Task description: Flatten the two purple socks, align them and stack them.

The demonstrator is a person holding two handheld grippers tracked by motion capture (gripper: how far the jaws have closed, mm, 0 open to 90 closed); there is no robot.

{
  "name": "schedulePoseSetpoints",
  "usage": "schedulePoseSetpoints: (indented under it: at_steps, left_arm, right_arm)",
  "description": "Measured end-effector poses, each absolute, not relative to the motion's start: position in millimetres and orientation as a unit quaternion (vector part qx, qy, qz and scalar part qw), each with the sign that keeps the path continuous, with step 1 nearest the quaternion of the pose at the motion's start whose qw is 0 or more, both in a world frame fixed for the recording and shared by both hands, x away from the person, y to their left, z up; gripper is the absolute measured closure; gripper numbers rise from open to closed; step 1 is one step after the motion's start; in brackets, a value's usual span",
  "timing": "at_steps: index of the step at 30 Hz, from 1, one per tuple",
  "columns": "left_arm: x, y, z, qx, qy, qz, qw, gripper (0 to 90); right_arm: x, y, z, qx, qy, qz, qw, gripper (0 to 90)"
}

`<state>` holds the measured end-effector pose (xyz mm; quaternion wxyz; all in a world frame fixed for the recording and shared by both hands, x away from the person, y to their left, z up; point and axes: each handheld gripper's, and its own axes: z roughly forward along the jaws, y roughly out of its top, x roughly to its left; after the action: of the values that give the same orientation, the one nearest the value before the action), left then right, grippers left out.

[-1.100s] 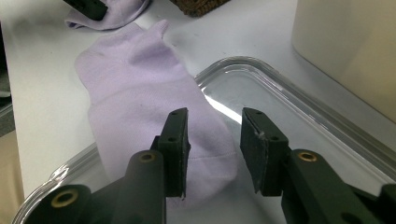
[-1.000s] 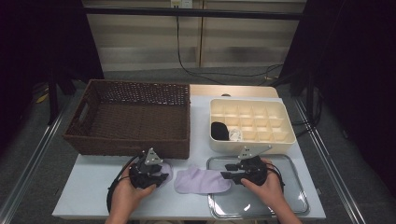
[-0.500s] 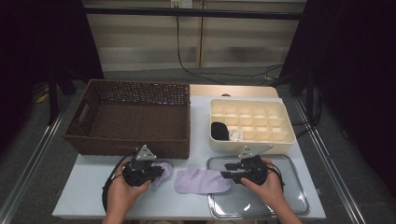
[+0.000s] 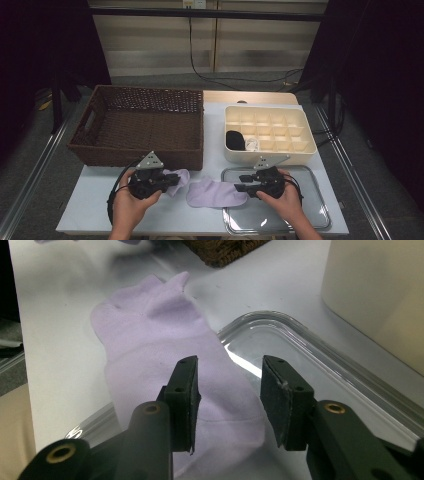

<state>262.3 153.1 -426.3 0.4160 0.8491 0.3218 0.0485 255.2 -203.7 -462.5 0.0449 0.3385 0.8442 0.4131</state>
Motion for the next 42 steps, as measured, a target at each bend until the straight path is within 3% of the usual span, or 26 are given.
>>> schedulePoseSetpoints:
  at_steps: [4,7,14,21,29,38,40,42]
  left_arm:
    - [258.9,132.8,-433.3,0.857,0.298,0.042,0.419,81.4]
    - [260.2,124.7,-440.1,0.868,0.293,0.046,0.398,68.0]
    - [269.4,153.2,-435.9,0.845,0.346,0.070,0.402,63.2]
    - [279.8,157.6,-463.9,0.844,0.375,0.014,0.383,60.4]
    - [269.4,143.9,-458.0,0.869,0.341,-0.007,0.358,80.8]
    - [261.8,133.0,-449.1,0.877,0.319,-0.014,0.358,85.0]
    - [261.1,131.1,-449.2,0.881,0.314,-0.017,0.352,85.3]
    - [260.2,130.0,-449.3,0.882,0.314,-0.016,0.351,85.5]
  right_arm:
    - [254.5,-200.1,-460.7,0.336,0.845,0.413,0.044,58.0]
    - [253.5,-196.5,-459.9,0.330,0.848,0.413,0.045,57.3]
    - [252.8,-189.3,-458.9,0.321,0.851,0.414,0.043,58.1]
    - [252.6,-168.6,-456.9,0.304,0.858,0.413,0.035,58.1]
    - [249.7,-150.2,-454.7,0.283,0.864,0.416,0.025,57.7]
    - [253.4,-120.5,-465.2,0.270,0.873,0.406,0.002,60.3]
    - [254.3,-112.0,-468.0,0.261,0.878,0.401,-0.001,64.7]
    - [254.4,-106.7,-469.1,0.261,0.883,0.391,0.000,76.9]
